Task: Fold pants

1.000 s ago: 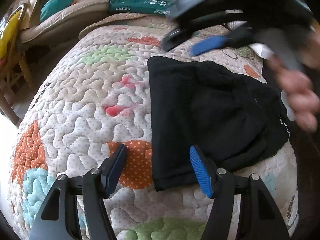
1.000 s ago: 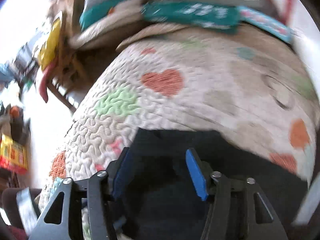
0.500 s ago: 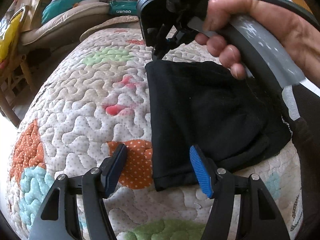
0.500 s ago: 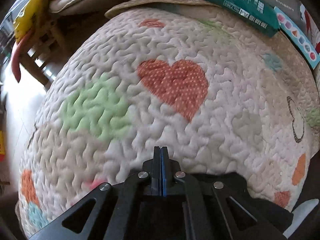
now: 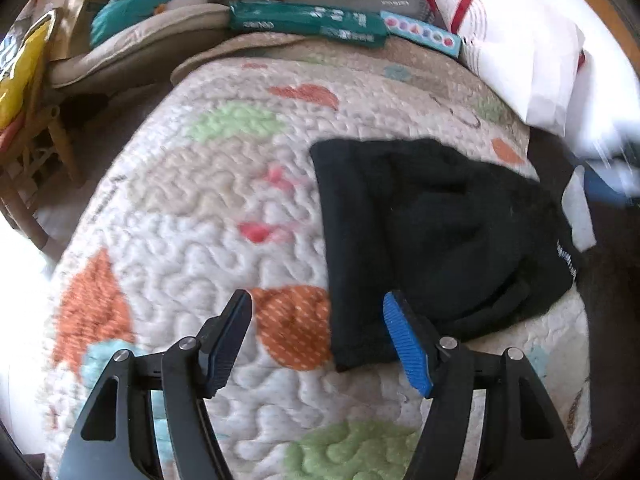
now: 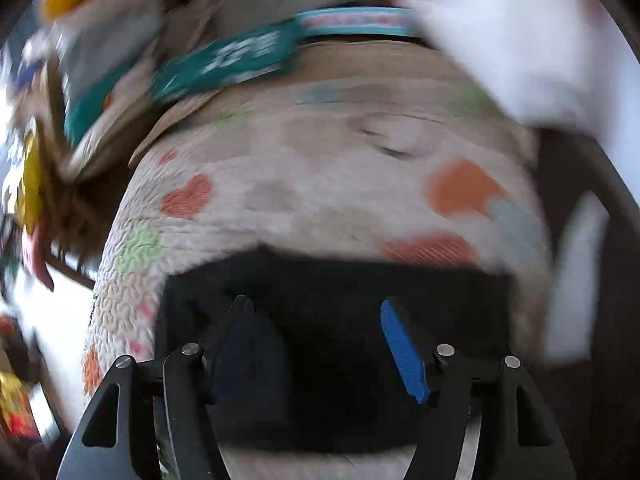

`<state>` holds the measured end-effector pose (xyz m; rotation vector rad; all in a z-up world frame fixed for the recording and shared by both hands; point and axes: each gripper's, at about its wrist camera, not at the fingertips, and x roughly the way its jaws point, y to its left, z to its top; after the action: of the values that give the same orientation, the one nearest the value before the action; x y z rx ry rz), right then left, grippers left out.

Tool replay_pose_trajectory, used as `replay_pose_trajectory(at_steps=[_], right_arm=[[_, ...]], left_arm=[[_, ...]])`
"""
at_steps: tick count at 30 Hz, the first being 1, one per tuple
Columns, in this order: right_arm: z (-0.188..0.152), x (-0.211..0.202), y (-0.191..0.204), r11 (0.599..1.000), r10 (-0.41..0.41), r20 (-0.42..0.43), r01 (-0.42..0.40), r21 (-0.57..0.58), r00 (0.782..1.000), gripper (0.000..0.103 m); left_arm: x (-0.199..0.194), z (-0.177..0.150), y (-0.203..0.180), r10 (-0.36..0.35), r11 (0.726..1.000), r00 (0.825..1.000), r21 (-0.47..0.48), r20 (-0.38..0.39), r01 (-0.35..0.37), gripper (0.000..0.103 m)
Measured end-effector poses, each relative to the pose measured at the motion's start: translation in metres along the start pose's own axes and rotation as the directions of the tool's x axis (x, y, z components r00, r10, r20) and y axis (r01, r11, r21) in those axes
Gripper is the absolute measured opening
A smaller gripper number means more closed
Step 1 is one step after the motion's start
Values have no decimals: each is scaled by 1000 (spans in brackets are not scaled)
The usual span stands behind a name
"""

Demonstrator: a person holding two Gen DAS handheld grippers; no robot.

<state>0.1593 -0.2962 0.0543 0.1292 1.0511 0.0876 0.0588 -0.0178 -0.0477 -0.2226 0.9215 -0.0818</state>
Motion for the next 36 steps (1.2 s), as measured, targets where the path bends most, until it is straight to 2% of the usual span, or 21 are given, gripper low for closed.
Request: replay_pose_trajectory(at_steps=[2,4,5,6,8,9,11,14,16,22,28,32,36], right_arm=[[-29,-22,-37,993,28,36,-32,116,999,71],[-57,-32,-67,960,86,68,-101,260,994,71],[-70,-31,-83,929,114,86,-137,343,990,71],[-84,-25,-96,875,150,107,-183,449,983,71],[-105,-5,-103,775,194,137,-237,585,971,71],[-111,4,-105,746,195,142,-240,621,971,71],[-115,23,-103,719,156,133,-205,664,979,71],[-111,38,-101,744,76,106,-128,655,991,71],[-109,38,-107,746,49,122,-118,655,991,71],[-106,46,-125,702,23,194,-154,695,981,72],[-99,49,-120,755,-42,244,-129,643,969,73],[-99,50,-123,745,-42,269,-149,650,962,73],[-101,50,-127,727,-36,284,-170,665,958,73]], left_arm=[[-9,14,2,10,1000,1000,2,7,-10,68],[-17,31,-1,-10,1000,1000,-7,7,10,68],[-20,39,-6,-33,999,999,-2,6,33,68],[-24,48,-16,-50,998,999,24,0,50,68],[-28,67,-46,-72,991,997,111,-12,73,68],[-30,77,-61,-91,984,996,152,-12,91,68],[-26,93,-93,-127,966,991,225,-29,130,68],[-8,114,-140,-155,929,986,331,-65,168,68],[5,121,-163,-160,908,984,380,-74,177,68],[63,141,-223,-222,885,958,376,-179,275,68],[109,139,-284,-235,845,938,423,-255,327,68],[135,135,-311,-238,822,920,440,-311,361,68],[153,133,-329,-219,799,914,476,-341,369,68]])
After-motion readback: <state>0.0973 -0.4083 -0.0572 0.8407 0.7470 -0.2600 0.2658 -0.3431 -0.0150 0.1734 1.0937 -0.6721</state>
